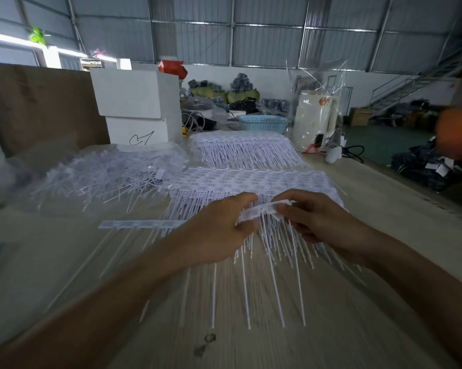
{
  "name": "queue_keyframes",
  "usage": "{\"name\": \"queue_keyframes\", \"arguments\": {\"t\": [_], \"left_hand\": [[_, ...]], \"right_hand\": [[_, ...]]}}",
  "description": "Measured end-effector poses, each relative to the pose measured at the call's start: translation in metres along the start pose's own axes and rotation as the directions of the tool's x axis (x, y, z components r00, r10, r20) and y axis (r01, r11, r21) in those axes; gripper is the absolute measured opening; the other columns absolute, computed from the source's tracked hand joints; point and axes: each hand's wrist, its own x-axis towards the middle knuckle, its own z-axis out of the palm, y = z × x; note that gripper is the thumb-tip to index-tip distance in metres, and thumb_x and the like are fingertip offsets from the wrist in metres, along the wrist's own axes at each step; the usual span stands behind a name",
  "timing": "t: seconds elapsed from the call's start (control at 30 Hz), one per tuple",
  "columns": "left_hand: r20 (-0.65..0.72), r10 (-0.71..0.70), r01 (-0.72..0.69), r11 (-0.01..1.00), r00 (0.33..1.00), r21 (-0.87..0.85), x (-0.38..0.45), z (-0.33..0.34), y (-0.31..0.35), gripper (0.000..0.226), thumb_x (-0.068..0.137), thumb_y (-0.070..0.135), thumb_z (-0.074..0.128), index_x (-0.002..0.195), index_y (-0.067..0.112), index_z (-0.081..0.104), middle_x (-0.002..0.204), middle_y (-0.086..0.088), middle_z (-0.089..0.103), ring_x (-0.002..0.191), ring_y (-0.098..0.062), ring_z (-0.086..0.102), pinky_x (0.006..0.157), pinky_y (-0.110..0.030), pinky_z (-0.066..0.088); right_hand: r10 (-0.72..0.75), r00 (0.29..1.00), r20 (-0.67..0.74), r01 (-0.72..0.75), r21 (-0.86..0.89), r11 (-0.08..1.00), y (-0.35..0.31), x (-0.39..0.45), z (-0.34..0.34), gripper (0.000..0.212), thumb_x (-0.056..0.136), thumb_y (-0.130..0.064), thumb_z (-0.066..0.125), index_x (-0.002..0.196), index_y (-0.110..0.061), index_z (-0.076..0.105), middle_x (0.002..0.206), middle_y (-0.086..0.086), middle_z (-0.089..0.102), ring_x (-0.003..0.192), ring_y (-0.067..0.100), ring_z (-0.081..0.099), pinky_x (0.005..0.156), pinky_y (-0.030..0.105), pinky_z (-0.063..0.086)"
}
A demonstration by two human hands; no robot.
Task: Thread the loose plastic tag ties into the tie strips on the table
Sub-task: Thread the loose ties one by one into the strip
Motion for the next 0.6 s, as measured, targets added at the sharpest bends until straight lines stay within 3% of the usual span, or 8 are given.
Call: {"name": "queue_keyframes", "arguments": {"t": [0.1, 0.2, 0.27, 0.4, 0.5, 0.6], "left_hand": [[-0.014, 0.056, -0.052, 0.981, 0.998, 0.187, -0.002, 0.004, -0.004, 0.044, 0.098, 0.030, 0.060, 0.140, 0.023, 0.051, 0.127, -0.002, 0.063, 0.107, -0.022, 0.062, 0.090, -0.039, 0.049], [-0.112, 0.121, -0.090, 0.963, 0.986, 0.253, -0.004, 0.010, -0.007, 0.018, 0.097, 0.031, 0.059, 0.111, 0.021, 0.064, 0.093, 0.002, 0.067, 0.084, -0.021, 0.063, 0.076, -0.040, 0.051], [-0.165, 0.156, -0.106, 0.956, 0.974, 0.275, -0.003, 0.009, -0.009, 0.017, 0.098, 0.035, 0.055, 0.095, 0.020, 0.062, 0.079, 0.006, 0.059, 0.073, -0.019, 0.058, 0.069, -0.040, 0.050], [-0.183, 0.227, -0.139, 0.908, 0.956, 0.396, -0.003, 0.008, -0.010, 0.015, 0.099, 0.036, 0.050, 0.097, 0.025, 0.061, 0.085, 0.008, 0.056, 0.083, -0.020, 0.058, 0.070, -0.037, 0.047], [-0.160, 0.244, -0.156, 0.891, 0.957, 0.426, -0.005, 0.010, -0.011, 0.017, 0.100, 0.035, 0.047, 0.104, 0.026, 0.062, 0.089, 0.008, 0.058, 0.086, -0.019, 0.058, 0.071, -0.035, 0.046], [-0.120, 0.241, -0.179, 0.906, 0.963, 0.383, -0.004, 0.011, -0.017, 0.014, 0.100, 0.033, 0.050, 0.098, 0.026, 0.061, 0.081, 0.010, 0.051, 0.082, -0.018, 0.058, 0.071, -0.036, 0.047]], "right_hand": [[-0.030, 0.999, 0.015, 0.030, 0.023, 0.999, 0.001, 0.000, 0.006, 0.014, 0.099, -0.027, 0.059, 0.104, -0.023, 0.072, 0.067, 0.006, 0.041, 0.051, 0.010, 0.033, 0.047, 0.025, 0.026], [-0.046, 0.999, 0.026, 0.046, 0.019, 0.999, 0.001, 0.000, 0.009, 0.015, 0.098, -0.031, 0.060, 0.103, -0.024, 0.072, 0.067, 0.006, 0.040, 0.051, 0.009, 0.033, 0.046, 0.022, 0.028], [-0.043, 0.998, 0.038, 0.044, -0.007, 0.999, 0.002, 0.000, 0.010, 0.018, 0.097, -0.035, 0.061, 0.100, -0.022, 0.072, 0.065, 0.005, 0.039, 0.051, 0.010, 0.032, 0.046, 0.022, 0.027], [-0.038, 0.997, 0.069, 0.041, -0.040, 0.998, 0.006, 0.000, 0.014, 0.025, 0.095, -0.038, 0.061, 0.097, -0.016, 0.071, 0.063, -0.001, 0.041, 0.052, 0.010, 0.032, 0.047, 0.021, 0.025], [-0.110, 0.993, 0.044, 0.113, -0.085, 0.990, 0.006, -0.001, 0.013, 0.019, 0.096, -0.032, 0.063, 0.098, -0.016, 0.073, 0.067, 0.001, 0.057, 0.056, 0.017, 0.044, 0.055, 0.020, 0.037], [-0.231, 0.972, 0.032, 0.230, -0.301, 0.925, 0.008, 0.001, 0.012, 0.012, 0.097, -0.024, 0.063, 0.101, -0.019, 0.074, 0.083, 0.004, 0.069, 0.074, 0.024, 0.060, 0.069, 0.035, 0.046]]}}
